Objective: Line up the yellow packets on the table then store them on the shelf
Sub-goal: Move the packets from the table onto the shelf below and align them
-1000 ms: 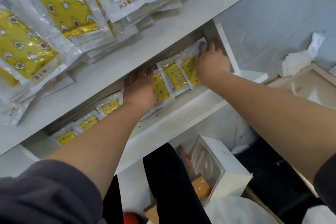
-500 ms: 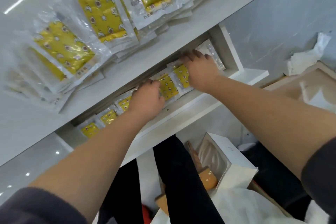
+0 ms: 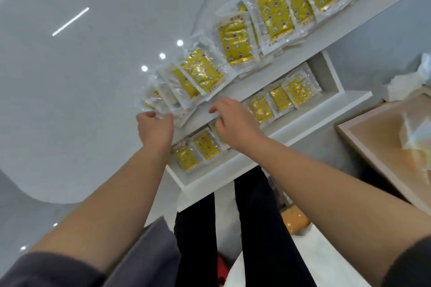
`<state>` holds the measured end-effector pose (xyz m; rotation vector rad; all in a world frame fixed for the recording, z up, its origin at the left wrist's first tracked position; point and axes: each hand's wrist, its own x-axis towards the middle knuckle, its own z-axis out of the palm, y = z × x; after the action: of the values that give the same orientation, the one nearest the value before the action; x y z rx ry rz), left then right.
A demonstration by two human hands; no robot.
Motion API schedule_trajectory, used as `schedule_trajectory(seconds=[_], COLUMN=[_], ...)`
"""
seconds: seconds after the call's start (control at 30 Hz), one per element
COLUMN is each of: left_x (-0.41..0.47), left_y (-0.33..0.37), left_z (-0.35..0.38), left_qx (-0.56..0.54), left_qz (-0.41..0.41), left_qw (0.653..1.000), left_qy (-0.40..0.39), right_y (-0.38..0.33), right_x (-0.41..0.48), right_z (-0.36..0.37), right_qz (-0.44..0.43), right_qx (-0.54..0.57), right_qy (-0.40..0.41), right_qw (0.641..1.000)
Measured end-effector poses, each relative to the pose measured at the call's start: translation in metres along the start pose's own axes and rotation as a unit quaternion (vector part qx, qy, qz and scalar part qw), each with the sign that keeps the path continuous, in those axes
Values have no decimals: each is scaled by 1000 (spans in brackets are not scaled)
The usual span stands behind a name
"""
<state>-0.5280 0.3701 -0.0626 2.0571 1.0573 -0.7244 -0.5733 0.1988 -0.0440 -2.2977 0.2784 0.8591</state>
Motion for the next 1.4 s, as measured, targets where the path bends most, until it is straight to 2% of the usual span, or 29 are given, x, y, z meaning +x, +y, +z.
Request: schedule_trajectory(seconds=[0.1, 0.2, 0.33, 0.43, 0.53, 0.6, 0.77, 0.87, 1.0, 1.1, 1.17, 1.23, 1.27, 1.33, 1.4], left_x=[30, 49, 59, 62, 62, 63, 71, 81, 91, 93, 93, 91, 90, 86, 85], left_y=[7, 12, 19, 22, 25, 24, 6, -8, -18, -18, -16, -14, -15, -16, -17], left_z=[-10, -11, -10, -12, -18, -24, -55, -80, -100, -101, -100, -102, -103, -112, -121], left_qx=[-121, -175, -133, -96, -119, -110, -114, -95, -100, -92, -79, -70, -70, -70, -67], left_qz=[-86, -105, -42, 13, 47, 47, 1, -25, -40, -33, -17, 1, 8, 18, 27], left_qw=[988, 978, 987, 992, 983, 982, 986, 990, 986, 986, 987, 987, 987, 983, 976], left_qy=[-31, -51, -80, -75, -130, -148, -125, -106, -124, -139, -139, -142, -147, -168, -204], right_y=[-36, -54, -61, -62, -63, -66, -75, -85, -97, -103, -110, -119, -123, -131, -136], right_x=[15, 27, 30, 25, 22, 23, 24, 26, 30, 32, 34, 37, 39, 46, 54], right_z=[15, 28, 39, 38, 33, 30, 29, 33, 43, 55, 68, 75, 74, 70, 67], right_qz=[-34, -40, -34, -34, -35, -32, 10, 46, 11, 0, -5, 31, 65, 128, 152], right_qx=[-2, -43, -83, -100, -69, -55, -68, -33, -99, -118, -83, 42, 129, 278, 325], right_qy=[-4, -21, -37, -47, -62, -85, -145, -124, -30, -90, -134, -97, -63, -15, -8], right_qw=[999, 998, 995, 993, 995, 994, 987, 991, 995, 989, 987, 994, 987, 952, 933])
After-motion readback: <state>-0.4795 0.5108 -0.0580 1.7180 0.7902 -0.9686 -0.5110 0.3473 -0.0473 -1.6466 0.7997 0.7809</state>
